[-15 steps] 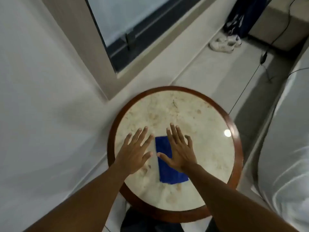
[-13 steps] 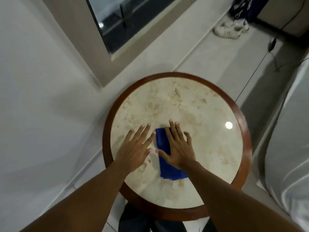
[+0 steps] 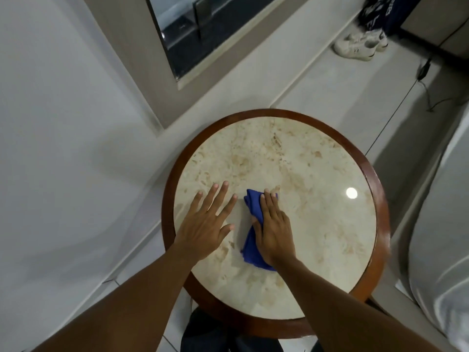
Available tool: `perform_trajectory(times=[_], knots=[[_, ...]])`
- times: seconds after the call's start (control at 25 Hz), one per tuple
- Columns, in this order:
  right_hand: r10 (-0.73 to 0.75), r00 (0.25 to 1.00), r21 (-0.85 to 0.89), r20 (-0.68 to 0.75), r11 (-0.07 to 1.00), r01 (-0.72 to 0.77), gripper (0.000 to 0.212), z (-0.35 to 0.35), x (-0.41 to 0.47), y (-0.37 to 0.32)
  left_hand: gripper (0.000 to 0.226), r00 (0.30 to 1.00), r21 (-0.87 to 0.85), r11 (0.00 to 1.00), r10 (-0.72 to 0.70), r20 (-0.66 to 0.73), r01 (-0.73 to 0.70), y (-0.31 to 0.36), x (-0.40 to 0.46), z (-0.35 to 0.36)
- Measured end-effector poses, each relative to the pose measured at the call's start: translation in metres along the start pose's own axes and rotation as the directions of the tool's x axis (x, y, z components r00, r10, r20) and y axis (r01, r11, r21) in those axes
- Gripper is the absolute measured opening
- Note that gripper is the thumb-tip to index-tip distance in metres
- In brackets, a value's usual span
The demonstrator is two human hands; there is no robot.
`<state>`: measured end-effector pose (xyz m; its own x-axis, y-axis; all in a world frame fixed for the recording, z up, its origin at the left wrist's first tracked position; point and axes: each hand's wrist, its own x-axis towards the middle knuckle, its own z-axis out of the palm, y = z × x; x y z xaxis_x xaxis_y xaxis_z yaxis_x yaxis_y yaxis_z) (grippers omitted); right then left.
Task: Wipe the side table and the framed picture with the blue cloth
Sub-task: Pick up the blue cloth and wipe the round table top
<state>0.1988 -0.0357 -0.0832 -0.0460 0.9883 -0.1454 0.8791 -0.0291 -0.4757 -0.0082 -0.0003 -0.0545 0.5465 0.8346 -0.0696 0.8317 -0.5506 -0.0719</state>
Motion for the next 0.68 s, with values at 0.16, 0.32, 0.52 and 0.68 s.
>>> perform_trajectory(times=[0.16, 0.32, 0.52, 0.68], knots=[[-0.080, 0.989, 0.196, -0.127, 0.975, 0.104, 0.061, -0.066, 0.001, -0.067, 0.073, 0.998, 0.001, 0.999, -0.043, -0.049, 0.043, -0.025, -0.008, -0.091], [-0.194, 0.930, 0.363, -0.311, 0.880, 0.305, 0.058, -0.173, 0.012, -0.184, 0.066, 0.976, 0.031, 0.997, -0.068, -0.206, 0.076, -0.072, -0.030, -0.240], [-0.344, 0.693, 0.396, -0.634, 0.625, 0.672, 0.055, -0.337, 0.019, -0.371, 0.068, 0.862, 0.225, 0.942, -0.110, -0.496, 0.250, -0.144, -0.084, -0.470], [-0.322, 0.435, 0.308, -0.841, 0.376, 0.874, 0.056, -0.491, 0.009, -0.535, 0.069, 0.693, 0.311, 0.851, -0.082, -0.717, 0.423, -0.203, -0.150, -0.677]])
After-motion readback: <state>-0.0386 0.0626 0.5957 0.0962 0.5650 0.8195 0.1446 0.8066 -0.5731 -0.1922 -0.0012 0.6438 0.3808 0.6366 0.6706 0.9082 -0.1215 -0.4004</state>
